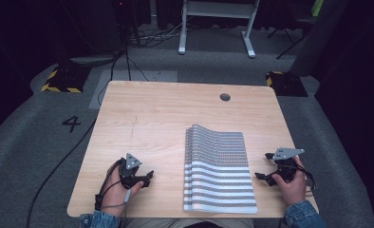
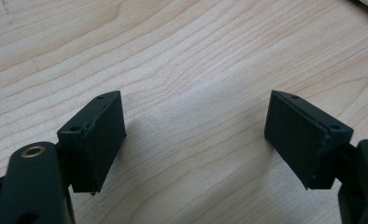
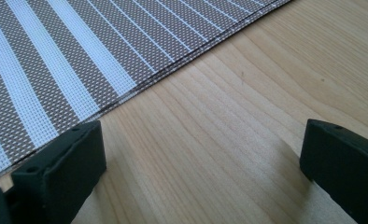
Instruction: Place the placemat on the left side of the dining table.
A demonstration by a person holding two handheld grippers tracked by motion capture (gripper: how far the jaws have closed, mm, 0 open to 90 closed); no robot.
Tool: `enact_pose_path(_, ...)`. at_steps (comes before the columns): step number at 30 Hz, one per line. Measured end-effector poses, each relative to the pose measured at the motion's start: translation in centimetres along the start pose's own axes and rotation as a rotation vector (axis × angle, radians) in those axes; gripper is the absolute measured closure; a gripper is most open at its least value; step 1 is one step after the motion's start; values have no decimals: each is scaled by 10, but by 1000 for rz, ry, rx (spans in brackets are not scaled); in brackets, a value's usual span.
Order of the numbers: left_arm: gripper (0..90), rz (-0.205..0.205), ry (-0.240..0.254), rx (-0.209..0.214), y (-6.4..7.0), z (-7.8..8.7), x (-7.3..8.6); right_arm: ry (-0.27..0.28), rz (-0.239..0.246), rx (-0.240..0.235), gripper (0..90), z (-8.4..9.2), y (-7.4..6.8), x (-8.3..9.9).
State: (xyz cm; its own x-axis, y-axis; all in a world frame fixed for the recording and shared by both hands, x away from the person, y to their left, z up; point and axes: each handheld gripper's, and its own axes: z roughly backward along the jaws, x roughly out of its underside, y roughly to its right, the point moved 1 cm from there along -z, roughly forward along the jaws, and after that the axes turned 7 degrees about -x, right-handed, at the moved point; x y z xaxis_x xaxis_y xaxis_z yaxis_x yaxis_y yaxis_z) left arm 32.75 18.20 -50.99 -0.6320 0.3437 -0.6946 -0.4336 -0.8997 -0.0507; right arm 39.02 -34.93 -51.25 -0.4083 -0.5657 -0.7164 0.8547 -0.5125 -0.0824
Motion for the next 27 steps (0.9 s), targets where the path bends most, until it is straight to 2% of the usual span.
enact_pose_path(5, 218, -11, 0, 7, 0, 1, 1, 0, 1, -1, 4, 0, 0, 0)
enact_pose_path(8, 278, -37, -15, 38, 0, 4, 0, 0, 2, -2, 5, 0, 0, 0)
enact_pose_path(11, 307, -43, -23, 61, 3, 11, -3, -1, 2, -3, 4, 0, 0, 0)
enact_pose_path(13, 320, -42, -16, 73, 5, 13, -5, -2, 3, -3, 5, 0, 0, 0)
enact_pose_path(15, 321, -47, 5, 110, 9, 24, -12, -2, 1, -6, 4, 0, 0, 0)
enact_pose_path(18, 315, -53, 26, 128, 15, 35, -21, 0, 2, -6, 4, 0, 0, 0)
enact_pose_path(19, 313, -53, 26, 128, 15, 35, -21, 0, 2, -6, 4, 0, 0, 0)
enact_pose_path(25, 311, -81, 66, 211, 35, 43, -41, -4, 10, -10, 1, -1, 0, -2)
enact_pose_path(27, 311, -86, 70, 221, 38, 43, -44, -4, 10, -11, 1, -2, 0, -2)
